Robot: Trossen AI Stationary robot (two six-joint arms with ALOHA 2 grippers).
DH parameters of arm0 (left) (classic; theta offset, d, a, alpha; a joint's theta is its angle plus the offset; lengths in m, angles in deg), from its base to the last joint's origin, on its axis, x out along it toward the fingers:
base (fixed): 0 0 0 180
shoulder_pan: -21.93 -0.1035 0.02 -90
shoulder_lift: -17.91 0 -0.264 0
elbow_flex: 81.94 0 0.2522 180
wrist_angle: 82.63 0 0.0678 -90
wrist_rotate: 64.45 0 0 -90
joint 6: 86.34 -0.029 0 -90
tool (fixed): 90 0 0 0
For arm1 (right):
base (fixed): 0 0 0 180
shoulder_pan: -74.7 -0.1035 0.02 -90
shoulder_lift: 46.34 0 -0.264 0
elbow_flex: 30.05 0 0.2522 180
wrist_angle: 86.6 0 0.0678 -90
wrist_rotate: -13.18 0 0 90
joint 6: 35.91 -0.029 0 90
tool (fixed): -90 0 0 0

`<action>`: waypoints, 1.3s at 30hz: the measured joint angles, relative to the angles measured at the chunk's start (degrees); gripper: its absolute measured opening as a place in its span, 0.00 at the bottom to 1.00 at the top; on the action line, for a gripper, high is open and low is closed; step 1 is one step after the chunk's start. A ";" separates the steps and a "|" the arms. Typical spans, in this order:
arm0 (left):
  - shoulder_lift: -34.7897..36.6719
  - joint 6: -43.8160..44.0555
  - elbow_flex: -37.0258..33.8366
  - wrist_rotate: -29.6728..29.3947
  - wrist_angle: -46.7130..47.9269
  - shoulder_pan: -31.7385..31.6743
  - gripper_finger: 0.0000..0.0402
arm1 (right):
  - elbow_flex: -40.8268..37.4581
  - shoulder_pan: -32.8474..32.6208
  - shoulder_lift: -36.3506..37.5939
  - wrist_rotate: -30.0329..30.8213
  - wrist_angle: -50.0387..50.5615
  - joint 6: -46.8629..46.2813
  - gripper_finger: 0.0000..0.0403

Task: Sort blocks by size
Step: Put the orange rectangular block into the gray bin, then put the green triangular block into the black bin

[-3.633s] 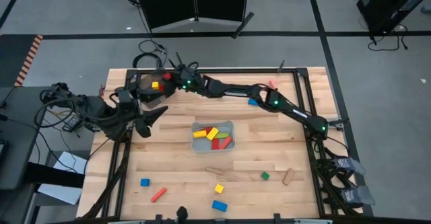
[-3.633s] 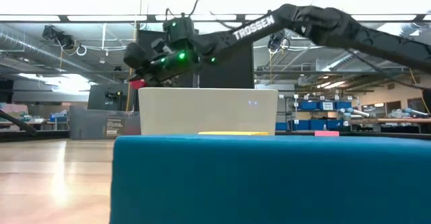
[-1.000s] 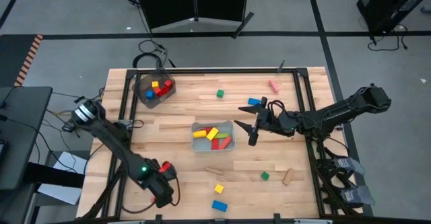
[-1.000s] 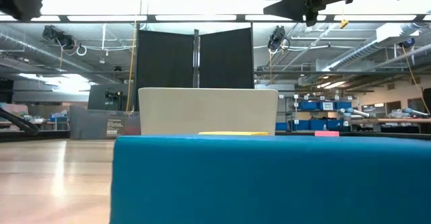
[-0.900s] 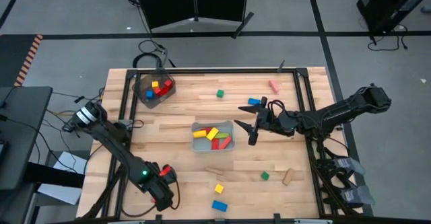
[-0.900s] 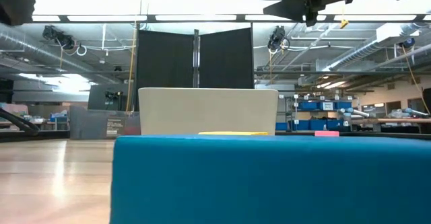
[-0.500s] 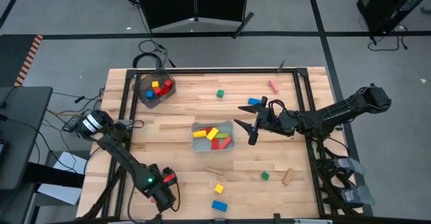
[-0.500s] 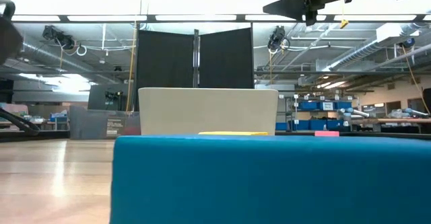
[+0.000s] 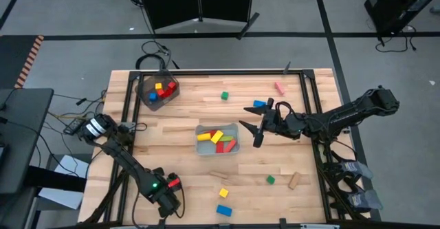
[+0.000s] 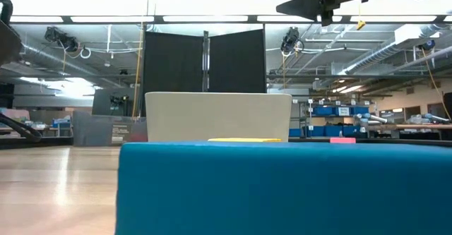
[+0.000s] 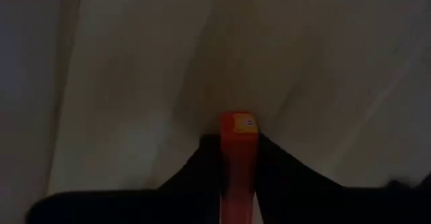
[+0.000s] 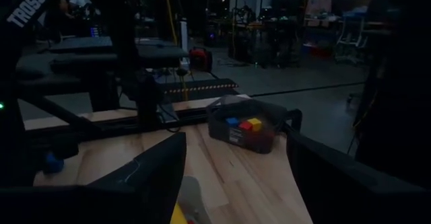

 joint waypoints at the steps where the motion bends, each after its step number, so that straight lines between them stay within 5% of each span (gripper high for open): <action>1: 0.64 -0.41 0.18 -2.06 0.50 -0.24 0.16 | 0.00 0.05 0.00 0.02 0.02 0.07 0.67; 7: 9.94 -6.54 0.24 -27.12 1.81 -5.44 0.16 | 0.00 0.47 0.00 0.09 -0.36 0.20 0.66; 14: 20.48 -27.15 0.24 -42.76 -9.19 -16.55 0.16 | 0.07 0.56 0.00 0.17 -1.81 0.21 0.65; 19: 19.91 -42.54 0.26 -37.14 -22.23 -24.86 0.16 | 0.07 0.46 0.00 0.17 -1.86 -0.19 0.64; 26: 16.38 -45.76 -0.24 -31.21 -25.36 -33.26 0.17 | 0.07 -0.12 0.00 0.17 -1.57 -0.19 0.65; 34: 16.13 -46.66 -3.19 -29.54 -29.67 -35.78 0.52 | 0.07 -0.12 0.00 0.17 -1.42 -0.48 0.64; 39: 18.36 -47.75 -3.22 -29.63 -25.94 -33.66 0.62 | 0.07 -0.28 0.00 0.15 -0.93 -1.94 0.64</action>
